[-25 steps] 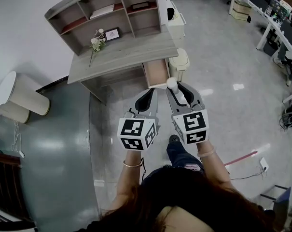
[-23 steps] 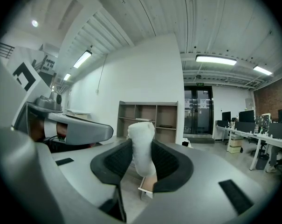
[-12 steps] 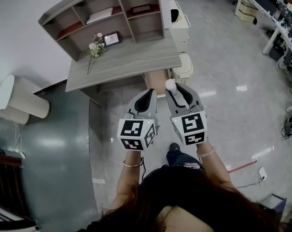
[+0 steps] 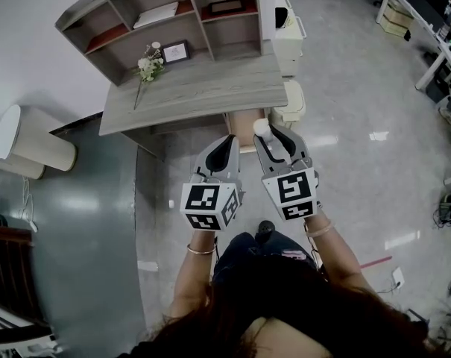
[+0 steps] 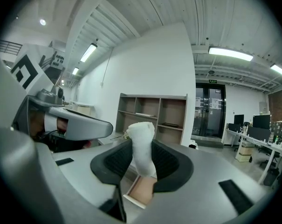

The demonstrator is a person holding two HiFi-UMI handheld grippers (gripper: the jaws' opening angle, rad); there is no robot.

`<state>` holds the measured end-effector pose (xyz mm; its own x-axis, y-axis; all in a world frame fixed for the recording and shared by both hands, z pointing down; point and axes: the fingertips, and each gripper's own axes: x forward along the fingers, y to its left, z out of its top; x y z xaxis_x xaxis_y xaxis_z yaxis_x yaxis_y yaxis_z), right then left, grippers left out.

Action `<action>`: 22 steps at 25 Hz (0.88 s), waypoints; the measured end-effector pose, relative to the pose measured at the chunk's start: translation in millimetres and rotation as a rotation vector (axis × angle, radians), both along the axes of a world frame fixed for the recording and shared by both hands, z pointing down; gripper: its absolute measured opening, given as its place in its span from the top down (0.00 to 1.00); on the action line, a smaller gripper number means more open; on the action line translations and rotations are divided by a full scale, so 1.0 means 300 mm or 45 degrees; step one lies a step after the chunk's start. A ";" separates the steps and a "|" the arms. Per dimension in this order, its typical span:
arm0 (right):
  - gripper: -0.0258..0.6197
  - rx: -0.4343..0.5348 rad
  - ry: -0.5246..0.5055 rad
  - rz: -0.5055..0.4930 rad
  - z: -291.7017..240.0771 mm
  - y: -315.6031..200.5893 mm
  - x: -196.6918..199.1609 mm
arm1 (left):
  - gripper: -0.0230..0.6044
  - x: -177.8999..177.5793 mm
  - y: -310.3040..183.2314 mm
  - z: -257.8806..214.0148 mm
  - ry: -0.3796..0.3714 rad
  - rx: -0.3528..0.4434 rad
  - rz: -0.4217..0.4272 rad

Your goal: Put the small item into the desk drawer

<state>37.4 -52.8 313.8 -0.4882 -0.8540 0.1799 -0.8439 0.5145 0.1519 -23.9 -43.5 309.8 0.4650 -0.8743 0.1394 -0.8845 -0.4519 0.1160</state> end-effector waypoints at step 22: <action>0.77 -0.012 0.298 -0.008 0.289 -0.295 -0.198 | 0.94 -0.144 -0.290 0.275 -0.056 -0.022 0.093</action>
